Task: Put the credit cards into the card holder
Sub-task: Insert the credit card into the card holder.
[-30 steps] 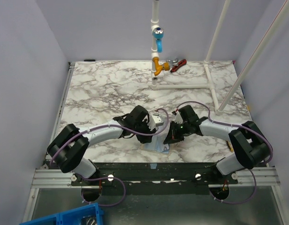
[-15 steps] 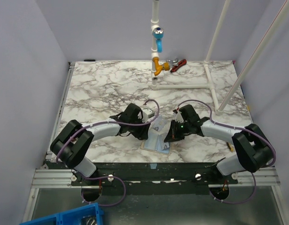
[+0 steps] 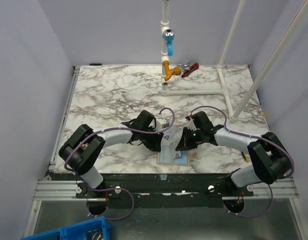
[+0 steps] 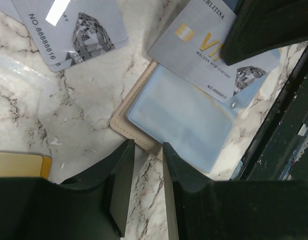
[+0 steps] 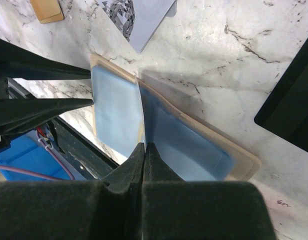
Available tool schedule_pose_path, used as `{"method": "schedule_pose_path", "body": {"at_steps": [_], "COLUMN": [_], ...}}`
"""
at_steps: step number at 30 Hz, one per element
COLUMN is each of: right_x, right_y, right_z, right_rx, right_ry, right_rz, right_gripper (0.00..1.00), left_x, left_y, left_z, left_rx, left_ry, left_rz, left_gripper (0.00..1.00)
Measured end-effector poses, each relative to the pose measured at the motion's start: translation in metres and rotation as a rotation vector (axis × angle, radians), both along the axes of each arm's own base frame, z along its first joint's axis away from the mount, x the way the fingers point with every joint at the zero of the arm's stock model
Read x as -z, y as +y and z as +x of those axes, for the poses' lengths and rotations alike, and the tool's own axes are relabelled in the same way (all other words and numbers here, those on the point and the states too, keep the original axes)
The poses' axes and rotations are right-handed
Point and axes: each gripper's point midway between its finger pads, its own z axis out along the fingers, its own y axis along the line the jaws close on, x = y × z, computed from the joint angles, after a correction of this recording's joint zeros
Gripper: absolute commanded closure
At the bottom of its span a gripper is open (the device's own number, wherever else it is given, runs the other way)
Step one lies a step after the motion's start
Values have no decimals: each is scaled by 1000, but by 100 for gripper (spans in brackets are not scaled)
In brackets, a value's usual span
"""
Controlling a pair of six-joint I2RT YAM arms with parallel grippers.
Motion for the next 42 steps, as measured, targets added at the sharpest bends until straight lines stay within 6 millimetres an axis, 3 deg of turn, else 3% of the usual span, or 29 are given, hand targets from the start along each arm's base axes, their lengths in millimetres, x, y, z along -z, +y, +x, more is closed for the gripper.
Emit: {"method": "schedule_pose_path", "body": {"at_steps": [7,14,21,24,33,42], "right_x": [2,5,8,10,9,10], "right_y": [-2,-9,-12,-13,-12,-11], "right_z": [2,-4,-10,-11,-11,-10], "right_rx": [18,68,110,120,137,152], "right_ry": [-7,-21,-35,-39,-38,-44], "right_rz": [-11,-4,29,40,55,75], "right_gripper": [99,99,99,99,99,99], "left_x": [-9,-40,-26,-17,-5,-5], "left_y": [0,-16,-40,-42,-39,-23], "left_z": [-15,-28,-66,-71,-64,-53], "left_rx": [52,238,537,603,735,785], "left_ry": [14,-155,-356,-419,-609,-655], "left_rz": [-31,-113,-56,-4,175,289], "left_gripper": [72,70,72,74,78,78]}}
